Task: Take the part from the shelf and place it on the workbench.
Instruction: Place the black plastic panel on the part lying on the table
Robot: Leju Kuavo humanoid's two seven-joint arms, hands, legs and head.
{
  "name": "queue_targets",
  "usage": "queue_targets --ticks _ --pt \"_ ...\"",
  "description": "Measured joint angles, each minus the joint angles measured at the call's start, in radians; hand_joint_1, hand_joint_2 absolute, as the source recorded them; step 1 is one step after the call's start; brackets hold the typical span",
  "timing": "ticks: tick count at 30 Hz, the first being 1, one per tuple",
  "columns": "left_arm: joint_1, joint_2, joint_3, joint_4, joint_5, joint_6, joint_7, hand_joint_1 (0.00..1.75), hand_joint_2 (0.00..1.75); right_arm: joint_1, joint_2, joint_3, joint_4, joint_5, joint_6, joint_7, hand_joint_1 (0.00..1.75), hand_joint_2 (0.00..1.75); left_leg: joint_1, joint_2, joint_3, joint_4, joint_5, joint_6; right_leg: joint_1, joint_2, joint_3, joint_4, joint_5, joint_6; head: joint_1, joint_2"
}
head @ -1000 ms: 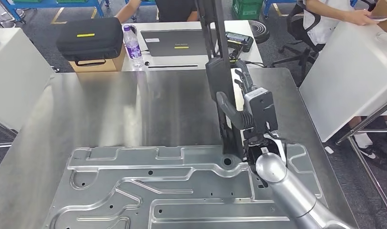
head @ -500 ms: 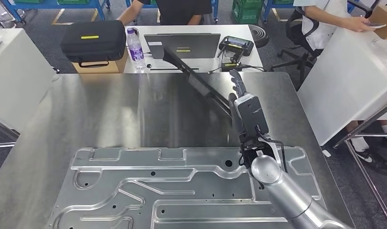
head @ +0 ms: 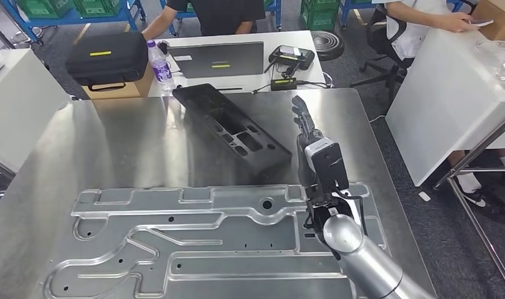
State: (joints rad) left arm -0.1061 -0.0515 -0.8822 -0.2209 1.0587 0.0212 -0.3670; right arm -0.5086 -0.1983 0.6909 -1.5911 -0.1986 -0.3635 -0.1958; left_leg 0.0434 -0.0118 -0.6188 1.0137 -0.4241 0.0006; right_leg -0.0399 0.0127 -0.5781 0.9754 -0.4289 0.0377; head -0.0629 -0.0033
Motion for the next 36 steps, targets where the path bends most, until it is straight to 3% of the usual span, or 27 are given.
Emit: queue_targets --ticks 2,4,5,6,8,9,10,12,14,15,17,18,19,20,21,22,23,25,26,28,29,30,31,33,34,35,36 --pt "0.001 0.0 0.005 0.0 0.008 -0.001 -0.001 0.0 0.0 0.015 0.005 0.0 -0.035 0.0 0.0 -0.017 0.0 0.0 -0.006 0.004 -0.049 0.147 -0.1 0.004 0.009 -0.004 -0.015 0.0 0.011 -0.013 -0.003 0.0" --pt "0.002 0.0 0.008 0.0 0.016 -0.001 -0.001 0.0 0.0 0.04 0.01 0.0 -0.073 -0.003 -0.003 -0.039 0.0 0.0 -0.018 0.005 -0.063 0.244 -0.154 0.016 0.023 -0.006 -0.031 0.0 0.023 -0.022 -0.003 0.0" --pt "0.002 0.0 0.01 0.0 0.02 -0.001 -0.002 0.0 0.0 0.052 0.012 0.0 -0.093 -0.005 -0.005 -0.051 0.0 0.0 -0.026 0.005 -0.041 0.233 -0.153 0.028 0.031 -0.007 -0.039 0.001 0.029 -0.025 -0.003 0.0" --pt "0.002 0.0 0.011 0.0 0.023 -0.001 -0.003 0.0 0.0 0.063 0.013 0.0 -0.114 -0.008 -0.008 -0.063 0.0 0.0 -0.036 0.005 0.001 0.181 -0.138 0.043 0.038 -0.007 -0.046 0.0 0.036 -0.028 -0.003 0.0" --pt "-0.001 0.001 0.013 0.0 0.029 0.003 -0.005 0.0 0.0 0.081 0.016 0.0 -0.158 -0.011 -0.015 -0.086 0.0 0.0 -0.059 0.006 0.108 0.023 -0.099 0.082 0.047 -0.007 -0.055 0.0 0.049 -0.03 -0.002 0.0" --pt "-0.002 0.002 0.014 0.0 0.033 0.007 -0.008 0.0 0.0 0.09 0.017 -0.001 -0.179 -0.011 -0.019 -0.095 0.0 0.0 -0.069 0.007 0.143 -0.033 -0.085 0.096 0.047 -0.009 -0.057 -0.002 0.055 -0.028 -0.001 0.0" --pt "-0.003 0.002 0.015 0.0 0.038 0.011 -0.012 0.0 0.0 0.101 0.017 -0.002 -0.197 -0.012 -0.022 -0.103 0.0 0.0 -0.077 0.007 0.16 -0.065 -0.077 0.106 0.045 -0.011 -0.059 -0.003 0.062 -0.024 -0.001 0.0" --pt "-0.003 0.0 0.019 0.0 0.043 0.018 -0.019 0.0 0.0 0.124 0.018 -0.004 -0.229 -0.011 -0.027 -0.116 0.0 0.0 -0.081 0.008 0.155 -0.078 -0.059 0.109 0.043 -0.014 -0.059 -0.012 0.077 -0.012 -0.001 0.0" --pt "-0.002 -0.002 0.022 0.0 0.048 0.022 -0.022 0.0 0.0 0.144 0.017 -0.005 -0.26 -0.009 -0.031 -0.124 0.0 0.0 -0.075 0.011 0.15 -0.098 -0.028 0.1 0.046 -0.012 -0.069 0.0 0.059 -0.002 -0.002 0.0" --pt "-0.001 -0.003 0.025 0.0 0.05 0.023 -0.023 0.0 0.0 0.151 0.017 -0.006 -0.272 -0.006 -0.034 -0.127 0.0 0.0 -0.07 0.013 0.143 -0.107 -0.012 0.094 0.047 -0.011 -0.079 0.028 0.024 0.003 -0.001 0.0" --pt "-0.001 -0.005 0.029 0.0 0.056 0.024 -0.024 0.0 0.0 0.168 0.016 -0.008 -0.292 0.007 -0.045 -0.132 0.0 0.0 -0.066 0.015 0.122 -0.112 0.01 0.088 0.044 -0.009 -0.107 0.139 -0.08 0.013 0.001 0.0" --pt "-0.001 -0.007 0.031 0.0 0.059 0.024 -0.026 0.0 0.0 0.179 0.015 -0.008 -0.301 0.017 -0.053 -0.134 0.0 0.0 -0.066 0.016 0.108 -0.11 0.02 0.087 0.041 -0.009 -0.118 0.204 -0.118 0.017 0.002 0.0" --pt "0.0 -0.008 0.033 0.0 0.062 0.024 -0.028 0.0 0.0 0.191 0.015 -0.008 -0.311 0.028 -0.06 -0.137 0.0 0.0 -0.065 0.017 0.094 -0.108 0.03 0.085 0.039 -0.009 -0.12 0.254 -0.13 0.021 0.002 0.0" --pt "0.0 -0.008 0.035 0.0 0.065 0.024 -0.03 0.0 0.0 0.203 0.015 -0.008 -0.32 0.036 -0.067 -0.14 0.0 0.0 -0.064 0.019 0.079 -0.105 0.04 0.083 0.037 -0.009 -0.109 0.274 -0.118 0.024 0.002 0.0" --pt "0.001 -0.008 0.036 0.0 0.068 0.025 -0.033 0.0 0.0 0.212 0.015 -0.008 -0.329 0.042 -0.073 -0.142 0.0 0.0 -0.062 0.02 0.064 -0.1 0.048 0.08 0.034 -0.009 -0.079 0.256 -0.09 0.027 0.003 0.0" --pt "0.001 -0.008 0.037 0.0 0.072 0.025 -0.035 0.0 0.0 0.219 0.015 -0.008 -0.337 0.046 -0.078 -0.146 0.0 0.0 -0.06 0.021 0.049 -0.094 0.055 0.076 0.031 -0.01 -0.03 0.202 -0.061 0.03 0.004 0.0" --pt "0.001 -0.008 0.038 0.0 0.075 0.026 -0.037 0.0 0.0 0.224 0.015 -0.009 -0.345 0.048 -0.083 -0.151 0.0 0.0 -0.06 0.021 0.036 -0.085 0.06 0.072 0.03 -0.01 0.026 0.126 -0.053 0.033 0.005 0.0" --pt "0.001 -0.009 0.039 0.0 0.078 0.028 -0.039 0.0 0.0 0.235 0.015 -0.01 -0.36 0.052 -0.093 -0.161 0.0 0.0 -0.059 0.02 0.022 -0.072 0.069 0.062 0.032 -0.009 0.111 -0.002 -0.067 0.024 0.009 0.0" --pt "0.001 -0.009 0.039 0.0 0.079 0.029 -0.04 0.0 0.0 0.241 0.015 -0.01 -0.366 0.053 -0.096 -0.165 0.0 0.0 -0.059 0.02 0.019 -0.069 0.075 0.057 0.035 -0.008 0.125 -0.029 -0.078 0.016 0.01 0.0" --pt "0.002 -0.01 0.042 0.0 0.083 0.031 -0.04 0.0 0.0 0.254 0.015 -0.012 -0.376 0.053 -0.101 -0.172 0.0 0.0 -0.059 0.019 0.012 -0.067 0.087 0.047 0.037 -0.008 0.116 -0.035 -0.068 -0.006 0.011 0.0" --pt "0.003 -0.01 0.044 0.001 0.086 0.032 -0.041 0.0 0.0 0.261 0.015 -0.013 -0.38 0.052 -0.103 -0.175 0.0 0.0 -0.058 0.018 0.003 -0.056 0.076 0.041 0.035 -0.009 0.107 -0.035 -0.06 -0.016 0.011 0.0" --pt "0.004 -0.009 0.046 0.001 0.089 0.033 -0.041 0.0 0.0 0.269 0.015 -0.016 -0.386 0.048 -0.104 -0.181 0.0 0.0 -0.057 0.017 -0.011 -0.029 0.046 0.034 0.032 -0.009 0.096 -0.036 -0.049 -0.025 0.01 0.0" --pt "0.005 -0.009 0.049 0.001 0.093 0.034 -0.042 0.0 0.0 0.28 0.015 -0.018 -0.393 0.042 -0.104 -0.188 0.0 0.0 -0.054 0.016 -0.029 0.021 -0.003 0.027 0.03 -0.01 0.083 -0.036 -0.039 -0.032 0.01 0.0" --pt "0.006 -0.009 0.054 0.001 0.098 0.033 -0.043 0.0 0.0 0.302 0.016 -0.022 -0.408 0.023 -0.102 -0.204 0.0 0.0 -0.045 0.016 -0.065 0.164 -0.104 0.015 0.029 -0.012 0.056 -0.036 -0.019 -0.038 0.008 0.0" --pt "0.006 -0.008 0.057 0.001 0.101 0.03 -0.042 0.0 0.0 0.311 0.016 -0.023 -0.413 0.015 -0.1 -0.211 0.0 0.0 -0.042 0.016 -0.072 0.221 -0.126 0.011 0.03 -0.012 0.042 -0.035 -0.008 -0.038 0.01 0.0" --pt "0.006 -0.006 0.059 0.001 0.103 0.026 -0.04 0.0 0.0 0.319 0.016 -0.024 -0.418 0.009 -0.098 -0.216 0.0 0.0 -0.04 0.016 -0.065 0.247 -0.124 0.01 0.03 -0.012 0.029 -0.035 0.001 -0.037 0.012 0.0" --pt "0.006 -0.004 0.06 0.001 0.105 0.022 -0.038 0.0 0.0 0.326 0.016 -0.024 -0.423 0.005 -0.097 -0.22 0.0 0.0 -0.039 0.016 -0.04 0.233 -0.102 0.011 0.03 -0.011 0.016 -0.034 0.01 -0.035 0.013 0.0"
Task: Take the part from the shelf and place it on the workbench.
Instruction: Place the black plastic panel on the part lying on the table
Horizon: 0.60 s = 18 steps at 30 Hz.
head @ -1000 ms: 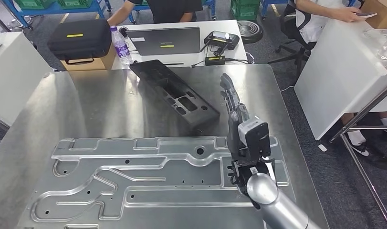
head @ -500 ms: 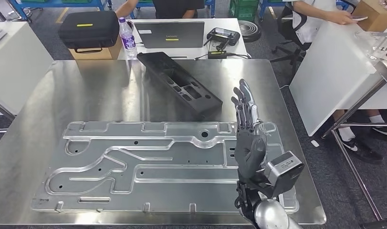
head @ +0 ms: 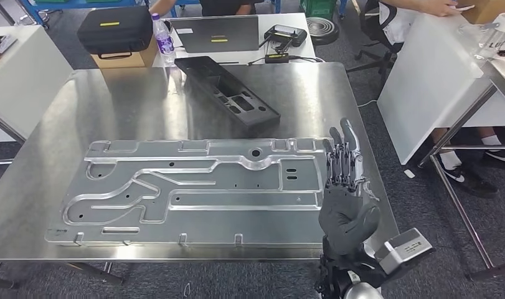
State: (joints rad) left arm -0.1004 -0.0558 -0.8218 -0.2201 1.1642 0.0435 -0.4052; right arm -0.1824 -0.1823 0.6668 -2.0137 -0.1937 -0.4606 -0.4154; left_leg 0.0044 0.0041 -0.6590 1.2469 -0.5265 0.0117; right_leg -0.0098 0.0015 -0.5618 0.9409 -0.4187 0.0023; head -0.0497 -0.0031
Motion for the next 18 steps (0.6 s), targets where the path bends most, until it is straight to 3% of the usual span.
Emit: queue_targets --ticks 2,4,5,7,8,10,12,13,14,15,17,18 --pt "-0.002 0.004 0.002 0.0 0.004 -0.005 0.002 0.0 0.0 0.01 0.0 -0.001 -0.01 -0.007 0.001 -0.004 0.0 0.0 -0.002 -0.001 0.098 -0.131 0.05 0.009 0.001 0.001 -0.02 0.0 0.016 0.006 0.002 0.0" --pt "-0.005 0.007 0.004 0.0 0.005 -0.006 0.002 0.0 0.0 0.015 0.0 -0.003 -0.019 -0.014 0.001 -0.006 0.0 0.0 -0.008 -0.004 0.191 -0.283 0.06 0.022 0.003 0.001 -0.033 0.0 0.032 0.015 0.005 0.0" --pt "-0.006 0.008 0.005 0.0 0.004 -0.006 0.002 0.0 0.0 0.017 0.0 -0.004 -0.021 -0.018 0.001 -0.006 0.0 0.0 -0.011 -0.006 0.212 -0.324 0.055 0.026 0.004 -0.001 -0.038 -0.001 0.041 0.02 0.006 0.0" --pt "-0.005 0.008 0.007 0.0 0.003 -0.006 0.002 0.0 0.0 0.022 0.0 -0.007 -0.023 -0.025 -0.001 -0.006 0.0 0.0 -0.012 -0.005 0.21 -0.343 0.058 0.034 0.003 -0.001 -0.045 -0.002 0.053 0.031 0.007 0.0" --pt "-0.004 0.009 0.009 0.0 0.004 -0.006 0.002 0.0 0.0 0.026 0.0 -0.008 -0.023 -0.026 -0.004 -0.006 0.0 0.0 -0.011 -0.004 0.204 -0.343 0.065 0.039 0.002 -0.001 -0.051 0.007 0.042 0.036 0.007 0.0" --pt "-0.003 0.009 0.01 0.0 0.004 -0.004 0.002 0.0 0.0 0.032 -0.001 -0.011 -0.023 -0.017 -0.014 -0.004 0.0 0.0 -0.007 -0.001 0.188 -0.345 0.084 0.054 0.001 0.0 -0.078 0.081 -0.031 0.044 0.015 0.0" --pt "-0.004 0.009 0.011 0.0 0.004 -0.004 0.001 0.0 0.0 0.035 -0.001 -0.012 -0.023 0.001 -0.027 0.002 0.0 0.0 -0.011 0.0 0.166 -0.344 0.101 0.062 0.0 0.0 -0.118 0.222 -0.129 0.049 0.024 0.0" --pt "-0.004 0.009 0.011 0.0 0.004 -0.004 0.001 0.0 0.0 0.037 -0.001 -0.012 -0.023 0.009 -0.033 0.006 0.0 0.0 -0.012 -0.002 0.154 -0.343 0.11 0.063 0.0 0.0 -0.129 0.283 -0.152 0.05 0.025 0.0" --pt "-0.003 0.01 0.011 0.0 0.003 -0.002 0.0 0.0 0.0 0.038 -0.001 -0.012 -0.023 0.015 -0.037 0.009 0.0 0.0 -0.014 -0.004 0.142 -0.341 0.118 0.063 0.0 0.0 -0.127 0.317 -0.15 0.049 0.026 0.0" --pt "-0.003 0.01 0.011 0.0 0.003 0.0 0.0 0.0 0.0 0.04 -0.001 -0.012 -0.022 0.021 -0.04 0.014 0.0 0.0 -0.016 -0.009 0.13 -0.339 0.125 0.063 0.001 0.001 -0.107 0.314 -0.127 0.046 0.027 0.0" --pt "-0.004 0.009 0.012 0.0 0.002 0.007 -0.002 0.0 0.0 0.041 -0.001 -0.013 -0.022 0.029 -0.046 0.023 0.0 0.0 -0.02 -0.022 0.111 -0.333 0.136 0.062 0.005 0.016 -0.021 0.206 -0.065 0.03 0.029 0.0" --pt "-0.005 0.009 0.012 0.0 0.002 0.01 -0.003 0.0 0.0 0.041 -0.001 -0.013 -0.022 0.033 -0.048 0.027 0.0 0.0 -0.023 -0.029 0.105 -0.33 0.141 0.06 0.006 0.031 0.033 0.125 -0.053 0.02 0.029 0.0"
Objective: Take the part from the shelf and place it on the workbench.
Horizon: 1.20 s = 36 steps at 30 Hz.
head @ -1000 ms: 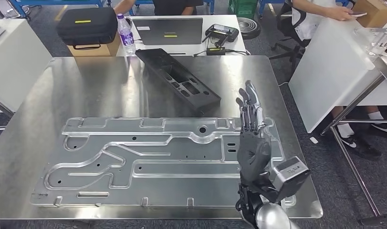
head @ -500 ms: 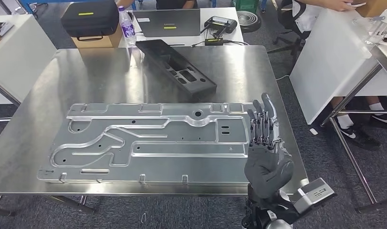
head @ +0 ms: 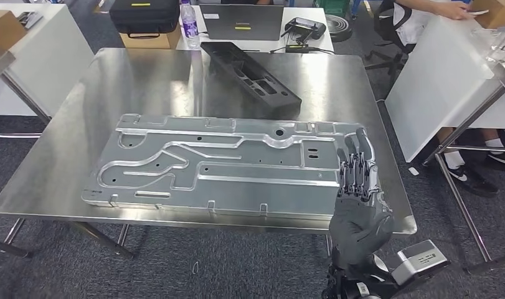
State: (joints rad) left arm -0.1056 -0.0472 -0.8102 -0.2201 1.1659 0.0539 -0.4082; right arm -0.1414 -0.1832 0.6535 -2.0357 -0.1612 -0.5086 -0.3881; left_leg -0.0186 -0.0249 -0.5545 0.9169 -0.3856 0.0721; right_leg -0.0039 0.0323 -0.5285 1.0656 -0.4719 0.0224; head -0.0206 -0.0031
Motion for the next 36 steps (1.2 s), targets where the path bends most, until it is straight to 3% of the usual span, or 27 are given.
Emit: queue_targets --ticks 2,5,7,9,10,11,12,13,15,17,20,21,23,25,27,28,30,32,33,34,36 --pt "-0.003 -0.001 0.0 0.0 -0.001 0.003 -0.001 0.0 0.0 0.0 0.0 -0.002 0.0 0.004 -0.003 0.004 0.0 0.0 0.0 -0.014 -0.011 0.004 0.012 -0.007 0.003 0.021 0.071 -0.116 -0.009 -0.009 0.001 0.0" --pt "-0.004 0.0 0.001 0.0 -0.002 0.006 -0.002 0.0 0.0 0.0 0.0 -0.003 0.0 0.005 -0.003 0.006 0.0 0.0 0.0 -0.028 -0.031 0.012 0.022 -0.024 -0.002 -0.003 0.081 -0.16 -0.012 -0.01 0.005 0.0" --pt "-0.002 0.0 0.001 0.0 -0.002 0.008 -0.002 0.0 0.0 0.001 0.0 -0.003 0.0 0.005 -0.003 0.006 0.0 0.0 0.003 -0.015 -0.063 0.077 -0.028 -0.039 -0.012 -0.025 0.077 -0.171 -0.002 -0.016 0.004 0.0" --pt "0.0 0.0 0.002 0.0 -0.003 0.01 -0.003 0.0 0.0 0.003 0.0 -0.003 0.0 0.005 -0.002 0.007 0.0 0.0 0.016 0.003 -0.117 0.216 -0.108 -0.056 -0.012 -0.048 0.071 -0.17 0.003 -0.018 0.002 0.0" --pt "0.0 0.0 0.002 0.0 -0.004 0.011 -0.003 0.0 0.0 0.004 0.0 -0.003 0.0 0.005 -0.001 0.007 0.0 0.0 0.023 0.007 -0.139 0.279 -0.131 -0.064 -0.013 -0.059 0.069 -0.169 0.004 -0.017 0.002 0.0" --pt "0.001 0.0 0.003 0.0 -0.005 0.013 -0.003 0.0 0.0 0.005 0.0 -0.003 0.001 0.005 0.001 0.007 0.0 0.0 0.029 0.01 -0.148 0.314 -0.136 -0.072 -0.014 -0.07 0.068 -0.168 0.004 -0.016 0.001 0.0" --pt "0.003 0.0 0.004 0.0 -0.007 0.015 -0.003 0.0 0.0 0.005 0.0 -0.003 0.001 0.005 0.003 0.008 0.0 0.0 0.036 0.015 -0.135 0.305 -0.12 -0.079 -0.016 -0.081 0.068 -0.166 0.004 -0.014 0.001 0.0" --pt "0.004 0.0 0.004 0.0 -0.008 0.017 -0.003 0.0 0.0 0.005 0.0 -0.003 0.001 0.005 0.005 0.008 0.0 0.0 0.041 0.024 -0.102 0.254 -0.09 -0.086 -0.02 -0.091 0.068 -0.164 0.002 -0.01 0.001 0.0" --pt "0.003 -0.001 0.004 0.0 -0.01 0.019 -0.002 0.0 0.0 0.005 0.0 -0.003 0.001 0.005 0.01 0.008 0.0 0.0 0.044 0.065 -0.019 0.106 -0.036 -0.097 -0.022 -0.109 0.068 -0.157 -0.004 0.003 -0.001 0.0" --pt "0.001 -0.002 0.005 0.0 -0.01 0.019 -0.002 0.0 0.0 0.005 0.0 -0.004 0.001 0.005 0.013 0.008 0.0 0.0 0.037 0.095 0.015 0.033 -0.022 -0.085 -0.016 -0.124 0.067 -0.152 -0.007 0.018 -0.003 0.0" --pt "0.002 -0.003 0.005 0.0 -0.011 0.019 -0.002 0.0 0.0 0.005 0.0 -0.004 0.001 0.005 0.016 0.008 0.0 0.0 0.033 0.072 0.002 0.03 -0.024 -0.053 -0.014 -0.143 0.067 -0.148 -0.011 0.033 -0.001 0.0" --pt "0.004 -0.003 0.005 0.0 -0.011 0.019 -0.002 0.0 0.0 0.004 0.0 -0.005 0.001 0.005 0.016 0.008 0.0 0.0 0.034 0.06 -0.002 0.029 -0.022 -0.046 -0.017 -0.132 0.062 -0.137 -0.023 0.036 -0.001 0.0" --pt "0.004 -0.003 0.005 0.0 -0.011 0.02 -0.002 0.0 0.0 0.004 -0.001 -0.007 0.001 0.005 0.016 0.008 0.0 0.0 0.034 0.04 -0.006 0.027 -0.017 -0.034 -0.021 -0.089 0.031 -0.065 -0.074 0.038 0.0 0.0" --pt "0.001 -0.003 0.005 0.0 -0.011 0.02 -0.002 0.0 0.0 0.008 -0.001 -0.009 0.003 0.005 0.016 0.007 0.0 0.0 0.027 0.016 -0.012 0.028 -0.012 -0.023 -0.017 -0.055 -0.041 0.083 -0.138 0.031 0.001 0.0" --pt "0.001 -0.003 0.005 0.0 -0.011 0.02 -0.002 0.0 0.0 0.013 -0.002 -0.009 0.006 0.005 0.017 0.008 0.0 0.0 0.017 -0.014 -0.015 0.028 -0.008 -0.014 -0.011 -0.04 -0.088 0.164 -0.144 0.02 0.001 0.0" --pt "0.002 -0.003 0.005 0.0 -0.011 0.02 -0.002 0.0 0.0 0.014 -0.003 -0.01 0.007 0.004 0.018 0.008 0.0 0.0 0.013 -0.029 -0.014 0.028 -0.007 -0.012 -0.009 -0.033 -0.08 0.136 -0.113 0.013 0.001 0.0" --pt "0.002 -0.003 0.006 0.0 -0.011 0.021 -0.002 0.0 0.0 0.016 -0.003 -0.01 0.007 0.005 0.022 0.008 0.0 0.0 0.007 -0.057 -0.015 0.031 -0.004 -0.012 -0.005 0.009 -0.025 0.003 -0.038 -0.004 0.001 0.0" --pt "0.0 -0.004 0.006 0.0 -0.011 0.021 -0.001 0.0 0.0 0.017 -0.004 -0.01 0.007 0.005 0.029 0.008 0.0 0.0 0.004 -0.081 -0.023 0.036 0.0 -0.017 -0.005 0.05 0.011 -0.089 -0.006 -0.008 0.001 0.0" --pt "-0.001 -0.004 0.006 0.0 -0.011 0.021 -0.001 0.0 0.0 0.018 -0.004 -0.011 0.008 0.005 0.032 0.008 0.0 0.0 0.005 -0.092 -0.029 0.037 0.003 -0.022 -0.004 0.055 0.015 -0.103 -0.006 -0.007 0.001 0.0" --pt "0.0 -0.004 0.006 0.0 -0.011 0.022 -0.001 0.0 0.0 0.019 -0.004 -0.011 0.008 0.005 0.036 0.008 0.0 0.0 0.006 -0.104 -0.035 0.038 0.007 -0.027 -0.004 0.046 0.015 -0.108 -0.005 -0.007 0.001 0.0" --pt "0.004 -0.002 0.006 0.001 -0.011 0.025 0.0 0.0 0.0 0.02 -0.004 -0.011 0.009 0.006 0.044 0.009 0.0 0.0 0.007 -0.095 -0.046 0.053 -0.002 -0.039 -0.007 0.019 0.015 -0.111 0.002 -0.013 0.0 0.0"
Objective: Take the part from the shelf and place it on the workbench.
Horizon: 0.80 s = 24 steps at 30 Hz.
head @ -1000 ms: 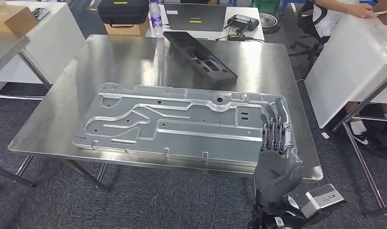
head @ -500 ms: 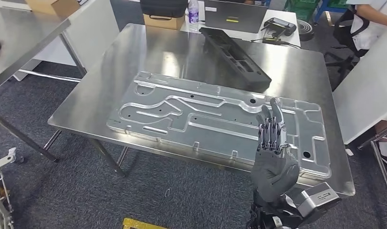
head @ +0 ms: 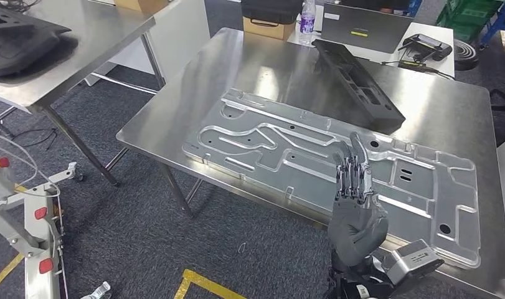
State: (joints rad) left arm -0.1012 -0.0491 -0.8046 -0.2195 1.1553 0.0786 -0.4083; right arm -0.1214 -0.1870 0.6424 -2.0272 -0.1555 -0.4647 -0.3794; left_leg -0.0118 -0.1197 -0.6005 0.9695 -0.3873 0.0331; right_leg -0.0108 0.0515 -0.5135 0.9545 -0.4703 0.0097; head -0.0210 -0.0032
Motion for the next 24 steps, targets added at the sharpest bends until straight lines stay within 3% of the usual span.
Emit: queue_targets --ticks 1,3,5,6,7,10,12,14,15,17,19,20,21,22,23,24 --pt "0.001 0.0 0.0 0.0 0.0 0.001 0.0 0.0 0.0 0.0 0.0 0.0 0.0 0.003 0.004 0.001 0.0 0.0 0.0 0.023 -0.014 0.031 -0.021 -0.007 -0.003 -0.014 0.0 -0.003 0.003 -0.004 -0.003 0.0" --pt "0.0 0.0 0.0 0.0 0.0 0.002 0.001 0.0 0.0 0.002 0.0 0.0 0.002 0.013 0.013 0.007 0.0 0.0 0.006 0.08 -0.065 0.15 -0.089 -0.025 -0.005 -0.045 -0.002 -0.004 0.006 -0.008 -0.01 0.0" --pt "-0.002 0.0 0.0 0.0 0.0 0.002 0.001 0.0 0.0 0.004 -0.001 0.0 0.006 0.027 0.021 0.018 0.0 0.0 0.016 0.104 -0.112 0.267 -0.139 -0.037 -0.003 -0.076 -0.003 -0.003 0.006 -0.008 -0.013 0.0" --pt "-0.001 0.0 0.0 0.0 0.0 0.003 0.001 0.0 0.0 0.004 -0.001 0.0 0.008 0.036 0.025 0.025 0.0 0.0 0.019 0.11 -0.111 0.277 -0.138 -0.04 -0.003 -0.092 -0.004 -0.003 0.006 -0.008 -0.013 0.0" --pt "-0.001 0.001 0.0 0.0 0.0 0.003 0.001 0.0 0.0 0.004 -0.001 0.0 0.01 0.047 0.029 0.033 0.0 0.0 0.021 0.116 -0.087 0.245 -0.12 -0.041 -0.003 -0.106 -0.003 -0.003 0.005 -0.007 -0.014 0.0" --pt "-0.003 0.002 0.0 0.0 0.002 0.005 0.001 0.0 0.0 0.003 -0.002 0.0 0.013 0.075 0.037 0.052 0.0 0.0 0.014 0.161 0.037 0.032 -0.047 -0.028 0.0 -0.144 0.0 -0.003 0.002 -0.001 -0.015 0.0" --pt "-0.006 0.002 0.0 0.0 0.003 0.005 0.0 0.0 0.0 0.003 -0.002 0.0 0.015 0.082 0.041 0.056 0.0 0.0 0.005 0.173 0.061 -0.023 -0.036 -0.012 0.003 -0.162 0.001 -0.002 0.001 0.01 -0.015 0.0" --pt "-0.003 0.003 0.0 0.0 0.008 0.008 0.0 0.0 0.0 0.002 -0.003 0.0 0.016 0.086 0.045 0.06 0.0 0.0 0.003 0.154 0.057 -0.027 -0.029 0.002 0.005 -0.177 0.002 -0.003 0.0 0.022 -0.015 0.0" --pt "0.0 0.004 0.0 0.0 0.011 0.01 -0.001 0.0 0.0 0.001 -0.003 0.001 0.016 0.088 0.046 0.062 0.0 0.0 0.006 0.145 0.058 -0.032 -0.024 0.008 0.005 -0.17 0.001 0.001 -0.006 0.028 -0.015 0.0" --pt "0.002 0.005 0.0 0.0 0.015 0.014 -0.003 0.0 0.0 0.002 -0.003 0.001 0.016 0.092 0.049 0.064 0.0 0.0 0.012 0.127 0.06 -0.042 -0.013 0.02 0.005 -0.121 -0.024 0.061 -0.049 0.035 -0.014 0.0" --pt "0.0 0.005 0.0 0.0 0.015 0.015 -0.006 0.0 0.0 0.007 -0.004 0.001 0.018 0.093 0.053 0.065 0.0 0.0 0.013 0.108 0.055 -0.043 -0.007 0.027 0.002 -0.068 -0.085 0.201 -0.12 0.035 -0.013 0.0" --pt "-0.002 0.005 0.0 0.0 0.015 0.015 -0.007 0.0 0.0 0.011 -0.005 0.001 0.019 0.093 0.055 0.066 0.0 0.0 0.013 0.095 0.053 -0.043 -0.006 0.028 0.002 -0.059 -0.118 0.272 -0.145 0.036 -0.012 0.0" --pt "-0.003 0.005 0.0 0.0 0.015 0.015 -0.009 0.0 0.0 0.013 -0.005 0.001 0.021 0.093 0.056 0.067 0.0 0.0 0.013 0.082 0.052 -0.042 -0.004 0.028 0.001 -0.056 -0.14 0.315 -0.153 0.037 -0.012 0.0" --pt "-0.002 0.006 0.0 0.0 0.015 0.015 -0.01 0.0 0.0 0.015 -0.006 0.002 0.023 0.093 0.057 0.067 0.0 0.0 0.013 0.068 0.051 -0.042 -0.003 0.027 0.0 -0.054 -0.143 0.317 -0.14 0.037 -0.012 0.0" --pt "-0.001 0.006 0.0 0.0 0.015 0.017 -0.011 0.0 0.0 0.016 -0.006 0.002 0.024 0.093 0.058 0.067 0.0 0.0 0.014 0.053 0.051 -0.04 -0.002 0.026 -0.002 -0.051 -0.125 0.275 -0.108 0.038 -0.012 0.0" --pt "-0.001 0.006 0.0 0.0 0.014 0.019 -0.012 0.0 0.0 0.016 -0.006 0.002 0.025 0.093 0.06 0.067 0.0 0.0 0.016 0.038 0.05 -0.037 -0.002 0.023 -0.007 -0.033 -0.091 0.199 -0.066 0.04 -0.012 0.0"
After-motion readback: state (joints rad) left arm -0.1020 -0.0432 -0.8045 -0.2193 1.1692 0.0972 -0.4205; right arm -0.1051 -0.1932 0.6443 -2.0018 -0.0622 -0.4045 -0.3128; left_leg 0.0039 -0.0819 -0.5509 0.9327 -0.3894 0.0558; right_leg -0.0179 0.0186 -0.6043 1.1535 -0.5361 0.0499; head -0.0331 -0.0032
